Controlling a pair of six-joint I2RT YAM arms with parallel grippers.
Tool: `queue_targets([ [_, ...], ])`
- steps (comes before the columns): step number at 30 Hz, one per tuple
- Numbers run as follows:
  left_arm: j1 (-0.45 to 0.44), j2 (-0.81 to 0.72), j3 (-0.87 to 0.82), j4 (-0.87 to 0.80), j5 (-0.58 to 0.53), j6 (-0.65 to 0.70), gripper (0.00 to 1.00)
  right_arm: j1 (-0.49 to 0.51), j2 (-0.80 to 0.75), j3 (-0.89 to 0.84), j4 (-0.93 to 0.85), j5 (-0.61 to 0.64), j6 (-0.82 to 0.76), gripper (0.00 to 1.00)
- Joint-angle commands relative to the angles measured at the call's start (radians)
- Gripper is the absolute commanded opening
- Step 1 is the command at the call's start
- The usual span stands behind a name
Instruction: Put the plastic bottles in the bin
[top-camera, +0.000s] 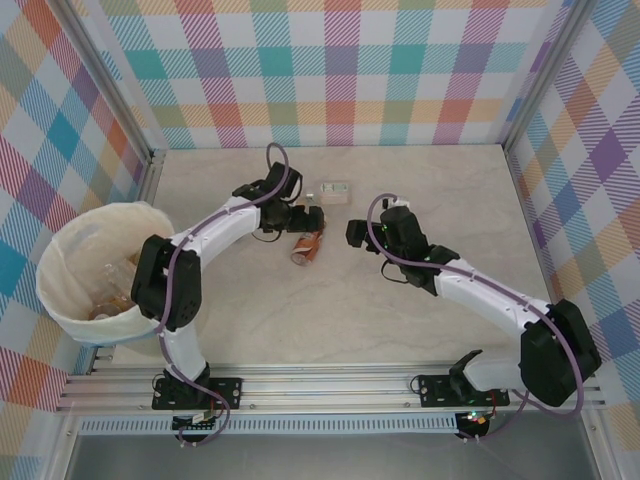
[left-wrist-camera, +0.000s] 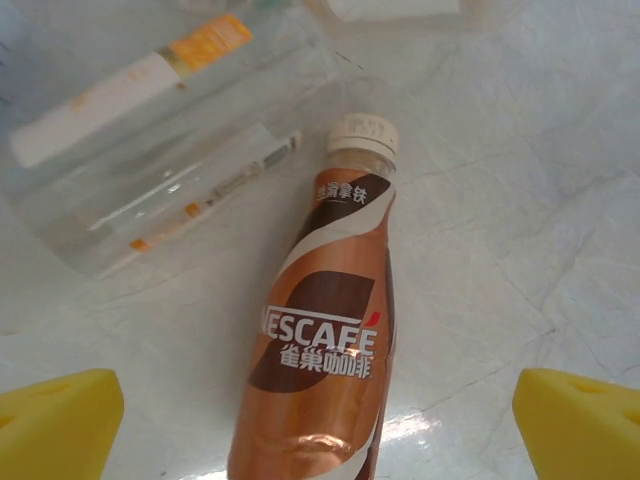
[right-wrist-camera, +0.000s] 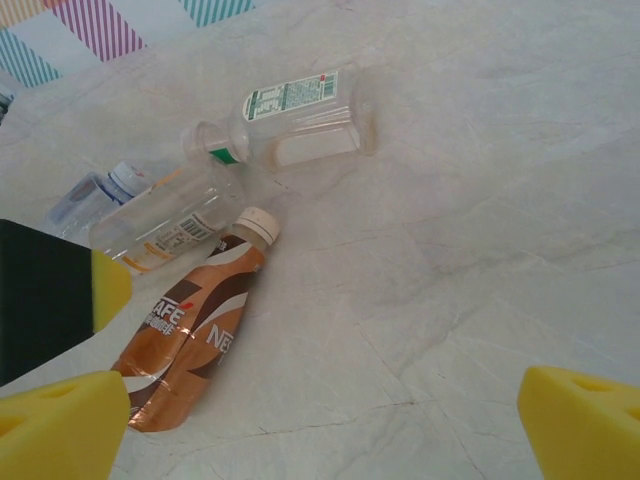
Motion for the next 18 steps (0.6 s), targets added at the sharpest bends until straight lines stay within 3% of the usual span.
queue_targets([
  [1, -0.017, 0.049, -0.013, 0.042, 0.069, -0.005, 0.96, -0.004, -0.038, -0.014, -0.023, 0.021, -0.027, 1.0],
  [9, -0.087, 0.161, -0.002, 0.019, 0.026, 0.064, 0.9, -0.003, -0.055, -0.021, -0.028, 0.029, -0.019, 1.0],
  [13, -0.111, 0.224, 0.033, -0.02, -0.092, 0.044, 0.76, -0.004, -0.047, -0.015, -0.027, 0.025, -0.011, 1.0],
  [18, -0.127, 0.25, 0.049, -0.021, -0.135, 0.046, 0.65, -0.004, -0.029, -0.001, -0.026, 0.026, -0.013, 1.0],
])
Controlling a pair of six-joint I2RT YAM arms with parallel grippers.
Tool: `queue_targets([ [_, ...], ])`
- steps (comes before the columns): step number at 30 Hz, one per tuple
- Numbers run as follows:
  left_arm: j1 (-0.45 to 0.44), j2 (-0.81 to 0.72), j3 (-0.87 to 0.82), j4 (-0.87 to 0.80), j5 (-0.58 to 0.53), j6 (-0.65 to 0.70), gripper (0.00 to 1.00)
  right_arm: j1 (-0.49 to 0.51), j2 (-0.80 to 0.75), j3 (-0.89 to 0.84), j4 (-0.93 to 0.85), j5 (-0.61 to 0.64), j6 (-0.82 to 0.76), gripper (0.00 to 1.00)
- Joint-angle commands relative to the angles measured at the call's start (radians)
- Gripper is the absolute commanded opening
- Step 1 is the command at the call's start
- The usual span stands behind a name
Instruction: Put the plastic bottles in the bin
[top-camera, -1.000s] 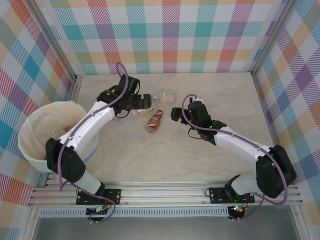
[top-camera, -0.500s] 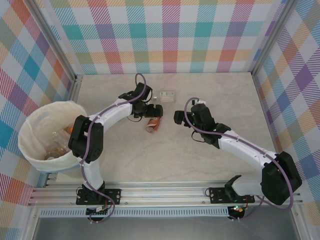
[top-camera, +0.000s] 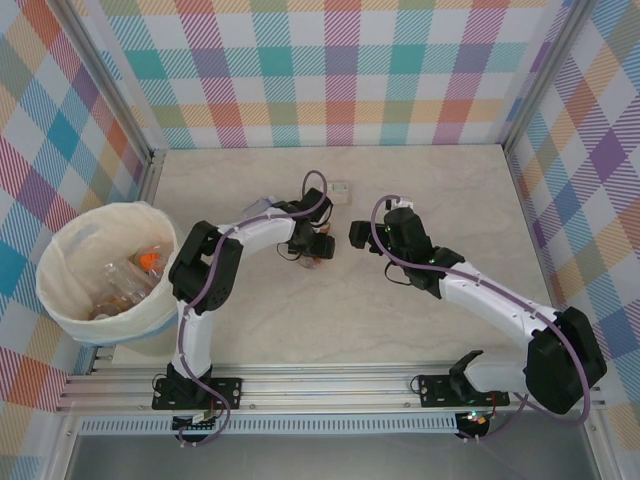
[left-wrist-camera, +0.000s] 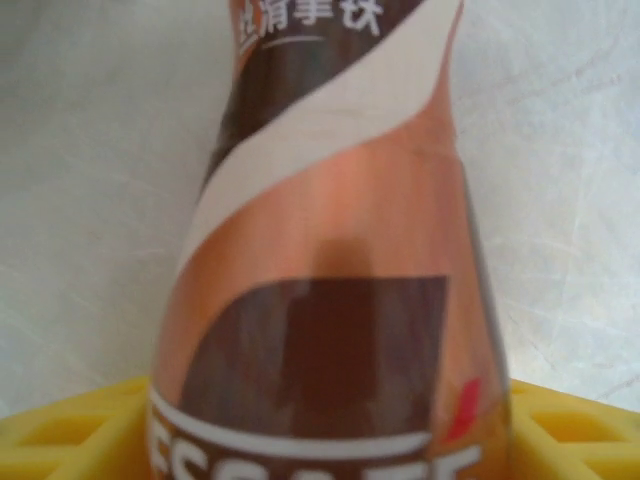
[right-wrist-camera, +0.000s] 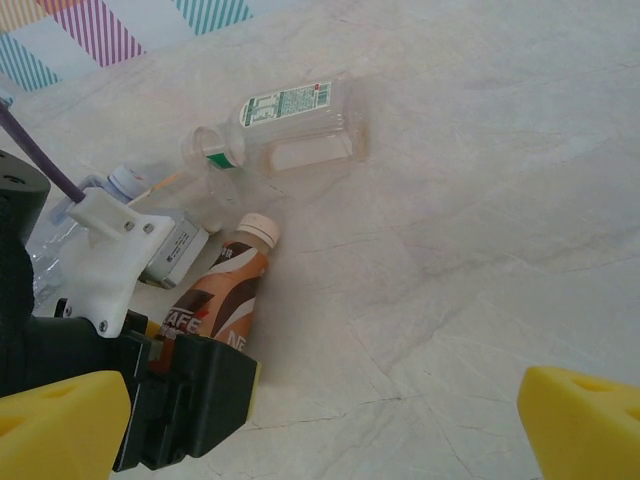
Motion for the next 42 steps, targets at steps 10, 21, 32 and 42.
queue_targets([
  [10, -0.009, -0.271, -0.068, 0.026, -0.056, 0.047, 0.55, -0.003, 0.048, 0.021, 0.108, -0.069, -0.058, 1.0],
  [21, 0.015, -0.719, -0.04, -0.052, -0.28, 0.149, 0.54, -0.004, 0.146, 0.088, 0.147, -0.101, -0.058, 1.0],
  [32, 0.137, -0.943, 0.019, -0.201, -0.668, 0.223, 0.55, -0.004, 0.252, 0.17, 0.152, -0.158, -0.056, 1.0],
  [42, 0.516, -1.108, -0.116, -0.205, -0.681, 0.145, 0.54, -0.004, 0.322, 0.227, 0.154, -0.215, -0.059, 1.0],
])
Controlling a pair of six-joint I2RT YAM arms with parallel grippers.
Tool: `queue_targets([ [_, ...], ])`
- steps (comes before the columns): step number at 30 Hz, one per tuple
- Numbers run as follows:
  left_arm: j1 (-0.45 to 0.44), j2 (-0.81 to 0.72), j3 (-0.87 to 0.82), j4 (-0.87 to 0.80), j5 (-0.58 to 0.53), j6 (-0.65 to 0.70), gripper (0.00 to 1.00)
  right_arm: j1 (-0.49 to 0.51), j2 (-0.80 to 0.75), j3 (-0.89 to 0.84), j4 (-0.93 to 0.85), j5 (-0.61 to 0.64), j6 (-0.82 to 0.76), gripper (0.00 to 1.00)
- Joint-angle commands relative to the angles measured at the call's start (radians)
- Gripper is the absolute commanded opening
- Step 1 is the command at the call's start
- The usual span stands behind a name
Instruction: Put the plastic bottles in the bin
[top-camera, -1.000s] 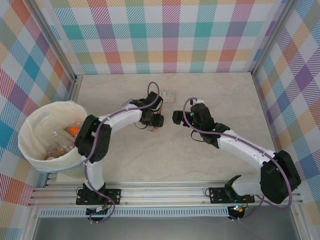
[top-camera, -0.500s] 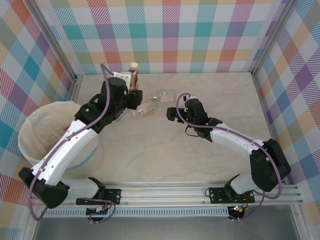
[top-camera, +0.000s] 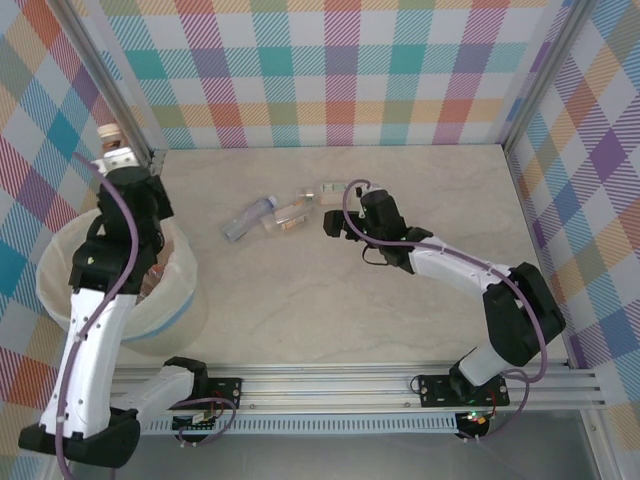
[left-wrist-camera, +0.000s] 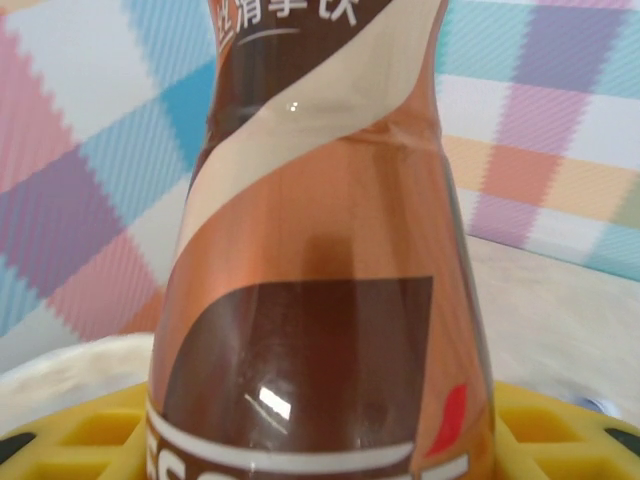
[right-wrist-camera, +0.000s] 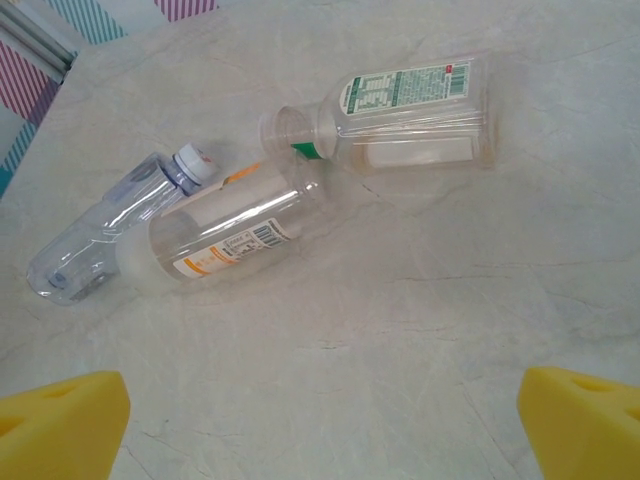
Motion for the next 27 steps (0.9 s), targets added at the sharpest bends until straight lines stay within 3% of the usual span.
queue_targets([
  [1, 0.087, -0.014, -0.053, -0.021, -0.019, -0.076, 0.56, -0.004, 0.024, 0.045, 0.023, -0.044, -0.014, 1.0],
  [7, 0.209, -0.027, -0.127, -0.016, 0.003, -0.229, 0.71, -0.004, 0.035, 0.072, -0.001, -0.071, -0.026, 1.0],
  [11, 0.241, 0.0, -0.102, -0.051, -0.003, -0.285, 0.97, -0.004, 0.024, 0.064, -0.012, -0.067, -0.036, 1.0],
  [12, 0.241, 0.001, -0.094, -0.053, 0.01, -0.293, 1.0, -0.004, 0.022, 0.061, -0.011, -0.065, -0.034, 1.0],
  [19, 0.24, -0.018, -0.079, -0.022, 0.131, -0.301, 1.0, -0.004, 0.023, 0.052, -0.007, -0.065, -0.023, 1.0],
  [27, 0.238, -0.043, -0.078, 0.039, 0.475, -0.253, 1.0, -0.004, 0.026, 0.055, -0.009, -0.063, -0.023, 1.0],
])
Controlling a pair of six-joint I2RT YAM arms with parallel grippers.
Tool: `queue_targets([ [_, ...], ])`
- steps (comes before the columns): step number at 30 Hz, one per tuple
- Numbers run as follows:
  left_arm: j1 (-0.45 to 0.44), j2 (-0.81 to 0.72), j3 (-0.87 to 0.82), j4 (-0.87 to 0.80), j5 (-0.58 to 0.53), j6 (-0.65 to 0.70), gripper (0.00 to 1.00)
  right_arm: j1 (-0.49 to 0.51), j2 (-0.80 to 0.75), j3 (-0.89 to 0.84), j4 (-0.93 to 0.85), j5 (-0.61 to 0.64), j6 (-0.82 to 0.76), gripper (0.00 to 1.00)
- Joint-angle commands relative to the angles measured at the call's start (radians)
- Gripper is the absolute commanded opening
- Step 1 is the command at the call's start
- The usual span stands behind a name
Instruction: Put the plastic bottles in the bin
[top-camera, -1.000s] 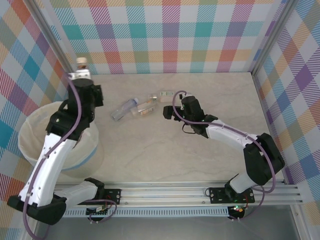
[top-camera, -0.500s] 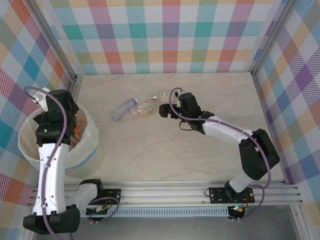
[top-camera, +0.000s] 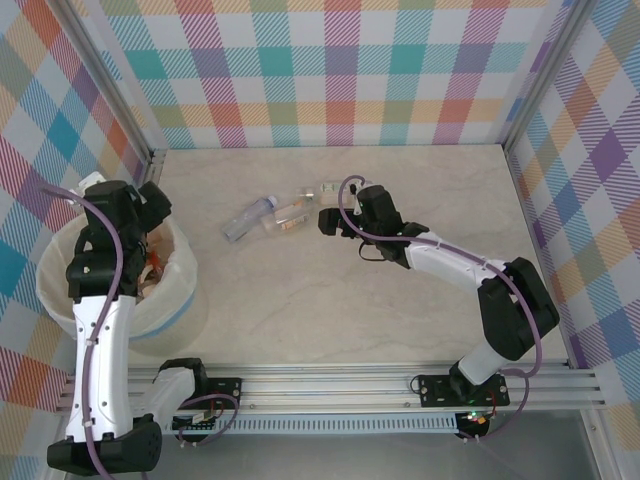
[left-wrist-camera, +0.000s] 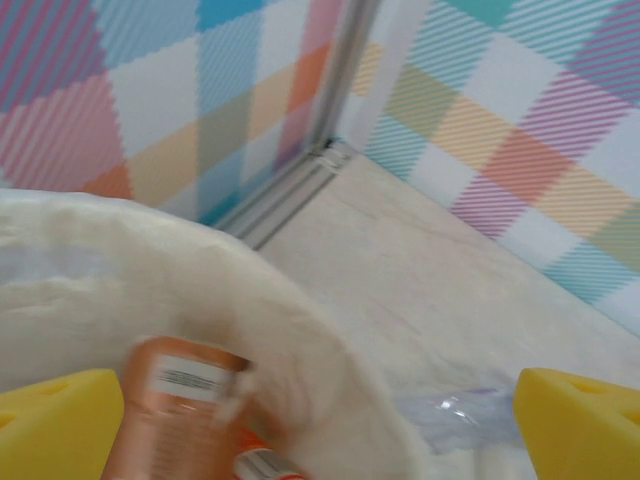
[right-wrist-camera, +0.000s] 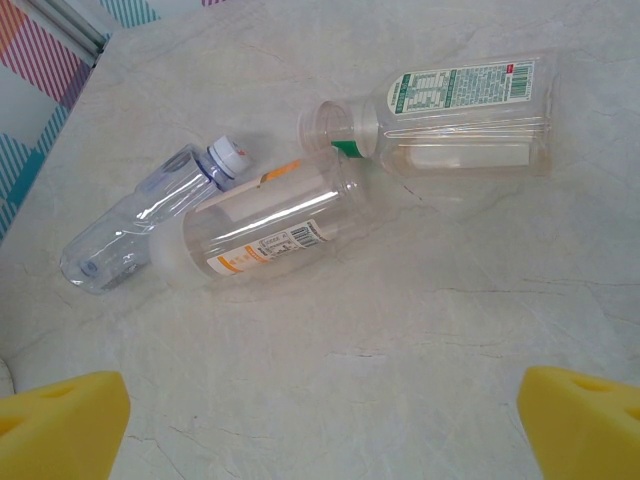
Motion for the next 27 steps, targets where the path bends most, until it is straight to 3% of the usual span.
queue_targets([
  [1, 0.003, 0.0, 0.043, 0.036, 0.181, 0.014, 1.0, -0.004, -0.005, 0.014, 0.006, -0.012, -0.008, 1.0],
  [5, -0.049, 0.035, 0.069, 0.038, 0.248, 0.015, 1.0, -0.004, -0.013, 0.009, 0.002, -0.012, 0.003, 1.0],
  [16, -0.326, 0.133, 0.126, 0.082, 0.31, 0.103, 1.0, -0.004, -0.085, -0.063, 0.013, 0.02, 0.059, 1.0],
  [21, -0.385, 0.209, 0.129, 0.135, 0.481, 0.127, 1.0, -0.004, -0.11, -0.085, 0.001, 0.066, 0.061, 1.0],
  [27, -0.45, 0.329, 0.152, 0.168, 0.478, 0.145, 1.0, -0.004, -0.152, -0.125, 0.008, 0.076, 0.023, 1.0],
])
